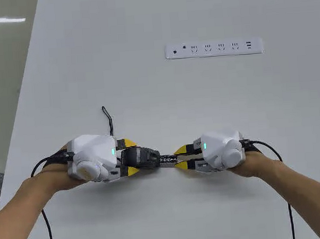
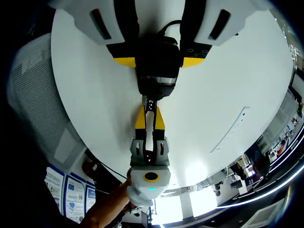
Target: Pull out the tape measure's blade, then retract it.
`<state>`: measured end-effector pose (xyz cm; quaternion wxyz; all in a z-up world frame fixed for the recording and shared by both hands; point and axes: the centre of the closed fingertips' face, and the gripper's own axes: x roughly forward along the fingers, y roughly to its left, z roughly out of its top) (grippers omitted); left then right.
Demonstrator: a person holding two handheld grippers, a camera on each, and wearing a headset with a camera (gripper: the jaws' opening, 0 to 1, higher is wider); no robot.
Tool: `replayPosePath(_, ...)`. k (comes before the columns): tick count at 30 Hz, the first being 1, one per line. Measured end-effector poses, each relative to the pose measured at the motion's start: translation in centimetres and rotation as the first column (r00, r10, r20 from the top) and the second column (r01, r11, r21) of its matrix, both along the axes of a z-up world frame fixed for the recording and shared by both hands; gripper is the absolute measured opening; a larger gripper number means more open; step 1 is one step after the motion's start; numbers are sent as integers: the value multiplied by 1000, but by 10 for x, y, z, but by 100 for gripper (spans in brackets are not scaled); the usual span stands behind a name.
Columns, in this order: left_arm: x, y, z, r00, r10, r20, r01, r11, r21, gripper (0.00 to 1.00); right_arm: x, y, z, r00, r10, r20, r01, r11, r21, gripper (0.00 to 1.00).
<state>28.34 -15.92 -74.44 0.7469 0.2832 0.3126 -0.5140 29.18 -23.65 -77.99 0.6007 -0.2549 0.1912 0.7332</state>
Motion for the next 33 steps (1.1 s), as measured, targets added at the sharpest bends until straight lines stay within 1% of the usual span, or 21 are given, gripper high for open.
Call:
replayPosePath(15,1,0,0,1000,-4,-6,4,1000,3,28,3,-9,1,1000,0,0,0,1000,-5,8)
replayPosePath(28,0,0,0,1000,-4,-6,4,1000,5,28,5,-24,2,1000,3,-4,-3,1000,-10,8)
replayPosePath(33,0,1,0,1000,-3,-8,3,1000,4,28,6,-29,3,1000,1,-13,-1,1000,-11,8)
